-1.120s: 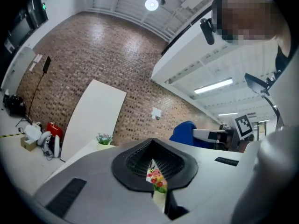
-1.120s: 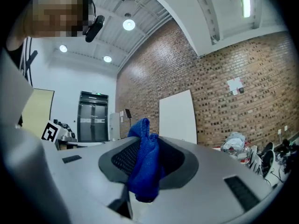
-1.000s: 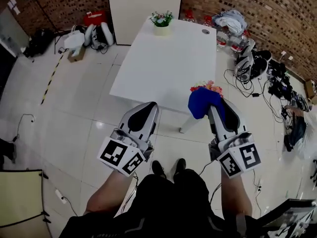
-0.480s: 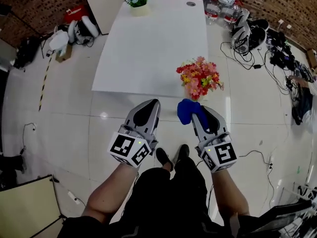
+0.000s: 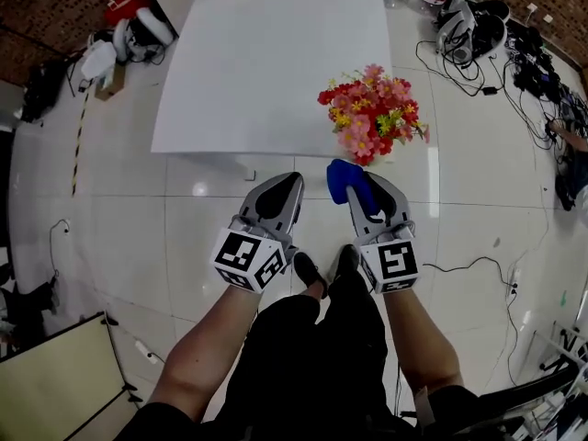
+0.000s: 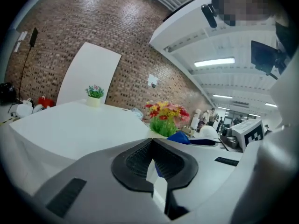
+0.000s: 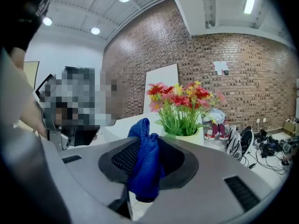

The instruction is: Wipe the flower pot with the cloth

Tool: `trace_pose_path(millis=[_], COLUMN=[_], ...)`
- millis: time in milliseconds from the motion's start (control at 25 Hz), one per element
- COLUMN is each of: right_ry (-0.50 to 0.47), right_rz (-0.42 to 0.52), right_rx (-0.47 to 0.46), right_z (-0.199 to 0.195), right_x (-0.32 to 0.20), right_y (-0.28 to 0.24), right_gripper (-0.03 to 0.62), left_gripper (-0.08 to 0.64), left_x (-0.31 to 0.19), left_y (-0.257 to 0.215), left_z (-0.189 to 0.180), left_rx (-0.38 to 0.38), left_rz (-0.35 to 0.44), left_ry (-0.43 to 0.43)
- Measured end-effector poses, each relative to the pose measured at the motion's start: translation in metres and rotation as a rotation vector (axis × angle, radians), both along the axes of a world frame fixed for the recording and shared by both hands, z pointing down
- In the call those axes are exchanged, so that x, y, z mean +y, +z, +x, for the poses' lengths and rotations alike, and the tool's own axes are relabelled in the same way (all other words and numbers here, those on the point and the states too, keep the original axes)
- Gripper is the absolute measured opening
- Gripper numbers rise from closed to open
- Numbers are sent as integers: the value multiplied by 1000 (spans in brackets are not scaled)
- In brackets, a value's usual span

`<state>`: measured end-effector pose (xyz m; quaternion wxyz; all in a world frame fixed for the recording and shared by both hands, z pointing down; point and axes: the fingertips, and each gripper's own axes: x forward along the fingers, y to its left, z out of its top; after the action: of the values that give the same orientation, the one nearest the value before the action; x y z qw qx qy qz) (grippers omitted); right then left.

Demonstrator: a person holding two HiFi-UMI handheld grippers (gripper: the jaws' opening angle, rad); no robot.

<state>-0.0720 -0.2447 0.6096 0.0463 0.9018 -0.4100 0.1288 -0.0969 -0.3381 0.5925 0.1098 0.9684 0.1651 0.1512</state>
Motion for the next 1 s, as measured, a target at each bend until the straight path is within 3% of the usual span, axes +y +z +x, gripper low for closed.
trace_pose_path(millis=[400,1000], right_ry=[46,192], right_rz=[8,21], right_rx=[11,10], right_z=[16,36], right_x=[16,91], right_y=[7,3], right_gripper=[98,98], left_gripper=[5,5], left_x=[10,45], left_y=[-2,-9], left_z=[13,19], left_rx=[0,1], left_rz=[-21,-42], left_ry=[13,57])
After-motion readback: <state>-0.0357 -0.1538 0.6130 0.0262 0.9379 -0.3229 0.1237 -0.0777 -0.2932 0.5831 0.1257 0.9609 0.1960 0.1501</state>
